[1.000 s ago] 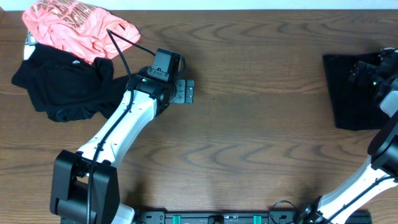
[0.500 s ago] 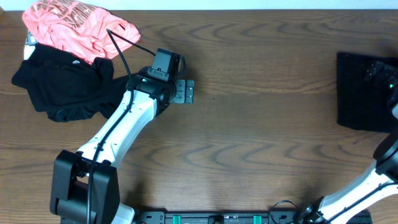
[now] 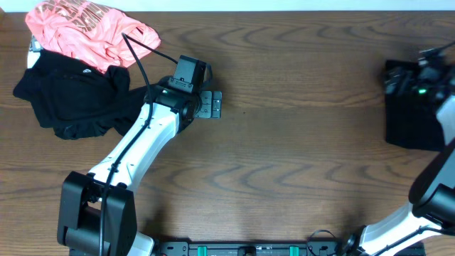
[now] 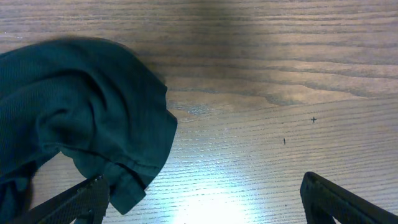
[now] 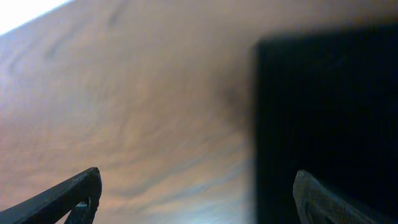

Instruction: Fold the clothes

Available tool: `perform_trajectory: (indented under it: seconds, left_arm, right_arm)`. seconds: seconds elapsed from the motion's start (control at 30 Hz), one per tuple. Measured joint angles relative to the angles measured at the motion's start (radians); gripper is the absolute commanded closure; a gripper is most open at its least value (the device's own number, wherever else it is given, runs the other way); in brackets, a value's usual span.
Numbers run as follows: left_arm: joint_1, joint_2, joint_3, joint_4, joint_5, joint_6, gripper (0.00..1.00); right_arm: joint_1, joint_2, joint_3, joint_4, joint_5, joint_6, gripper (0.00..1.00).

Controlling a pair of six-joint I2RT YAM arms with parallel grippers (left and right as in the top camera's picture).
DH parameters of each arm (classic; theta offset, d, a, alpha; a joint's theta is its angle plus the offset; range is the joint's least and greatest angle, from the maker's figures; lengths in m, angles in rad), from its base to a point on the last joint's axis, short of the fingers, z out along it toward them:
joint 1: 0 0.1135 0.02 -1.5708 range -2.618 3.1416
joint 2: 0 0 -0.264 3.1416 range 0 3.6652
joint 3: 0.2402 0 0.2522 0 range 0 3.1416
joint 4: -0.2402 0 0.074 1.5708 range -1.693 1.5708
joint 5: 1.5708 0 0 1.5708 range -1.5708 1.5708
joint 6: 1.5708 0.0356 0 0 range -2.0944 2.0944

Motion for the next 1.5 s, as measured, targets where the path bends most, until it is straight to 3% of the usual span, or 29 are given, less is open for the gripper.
perform_trajectory:
  seconds: [0.3, 0.53, 0.8, 1.13, 1.33, 1.5]
  left_arm:
    - [0.000, 0.000, 0.000, 0.000, 0.000, 0.000, 0.02]
    - [0.000, 0.000, 0.000, 0.000, 0.000, 0.000, 0.02]
    - [0.000, 0.000, 0.000, 0.000, 0.000, 0.000, 0.02]
    - [0.000, 0.000, 0.000, 0.000, 0.000, 0.000, 0.02]
    - [0.000, 0.000, 0.000, 0.000, 0.000, 0.000, 0.02]
    - [0.000, 0.000, 0.000, 0.000, 0.000, 0.000, 0.02]
  right_arm:
    - [0.060, 0.000, -0.003, -0.227, 0.149, 0.000, 0.01]
    - [0.060, 0.000, -0.003, -0.267, 0.278, 0.000, 0.01]
    - [0.060, 0.000, -0.003, -0.201, 0.347, -0.084, 0.01]
    - [0.060, 0.000, -0.003, -0.163, 0.273, -0.172, 0.01]
    - [0.057, -0.058, -0.003, -0.125, 0.243, -0.137, 0.01]
    - [0.030, -0.152, 0.000, 0.029, 0.263, -0.061, 0.08]
